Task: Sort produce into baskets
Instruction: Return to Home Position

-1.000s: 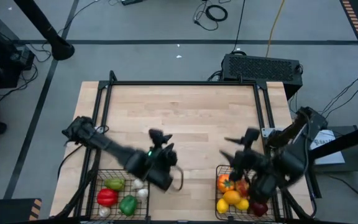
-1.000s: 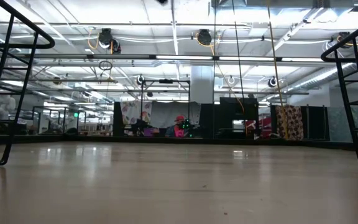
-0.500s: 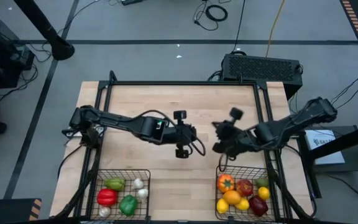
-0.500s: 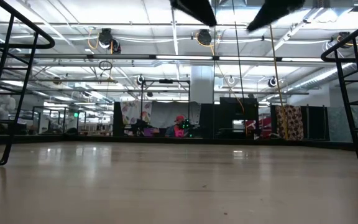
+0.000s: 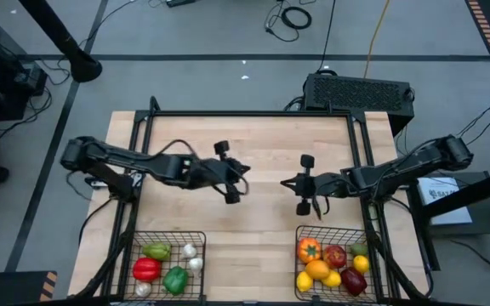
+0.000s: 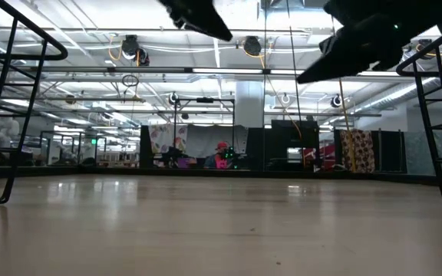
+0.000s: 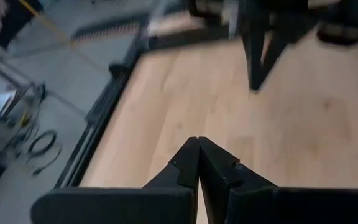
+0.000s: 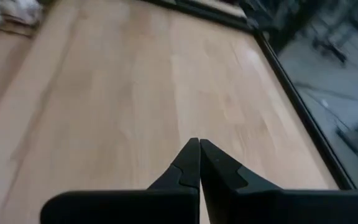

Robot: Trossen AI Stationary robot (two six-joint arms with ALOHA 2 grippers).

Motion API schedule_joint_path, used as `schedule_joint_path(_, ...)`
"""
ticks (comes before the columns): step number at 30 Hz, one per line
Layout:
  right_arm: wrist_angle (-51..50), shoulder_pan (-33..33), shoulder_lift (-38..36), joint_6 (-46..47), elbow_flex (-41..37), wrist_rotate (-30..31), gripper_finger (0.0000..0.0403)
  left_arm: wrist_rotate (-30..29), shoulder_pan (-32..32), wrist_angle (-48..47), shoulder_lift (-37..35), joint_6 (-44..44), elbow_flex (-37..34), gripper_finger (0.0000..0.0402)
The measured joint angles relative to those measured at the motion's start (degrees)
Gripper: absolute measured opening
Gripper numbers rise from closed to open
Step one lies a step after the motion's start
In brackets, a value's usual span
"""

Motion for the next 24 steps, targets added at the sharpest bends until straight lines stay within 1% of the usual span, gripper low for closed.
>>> schedule_joint_path(1, 1.4, -0.4, -1.0, -1.3, -0.9, -1.5, 0.0000, 0.9, 0.2, 4.2, -1.9, 0.5, -3.2, 0.0011)
schedule_joint_path(3, 5.0, -1.4, -2.5, -3.3, -2.9, -4.7, 0.0000, 1.5, 0.4, 8.4, -5.3, 1.0, -8.4, 0.0011)
schedule_joint_path(6, 13.9, -3.2, -3.1, -3.3, -6.0, -10.1, 0.0000, 1.6, 0.9, 11.9, -9.8, 1.0, -14.6, 0.0010)
schedule_joint_path(9, 24.7, -6.8, -2.7, -3.3, -9.8, -16.7, 0.0000, 1.6, 1.1, 14.3, -14.8, 0.4, -20.7, 0.0010)
schedule_joint_path(12, 31.9, -11.1, -2.2, -3.4, -13.6, -23.0, 0.0000, 1.6, 1.0, 18.6, -20.2, 0.4, -26.5, 0.0010)
schedule_joint_path(15, 37.5, -14.3, -2.2, -2.4, -16.4, -27.6, 0.0000, 1.6, 1.1, 22.1, -24.7, 0.0, -31.5, 0.0010)
schedule_joint_path(18, 38.8, -15.7, -2.6, -0.6, -18.2, -30.2, 0.0000, 1.6, 1.1, 26.1, -28.4, 0.0, -36.1, 0.0010)
schedule_joint_path(21, 38.8, -15.8, -2.7, 0.7, -19.7, -30.3, 0.0000, 1.8, 1.0, 28.8, -32.3, 0.0, -40.2, 0.0010)
schedule_joint_path(24, 39.2, -15.8, -3.2, 1.9, -22.2, -30.1, 0.0000, 2.1, 1.1, 29.2, -36.4, -0.1, -43.8, 0.0010)
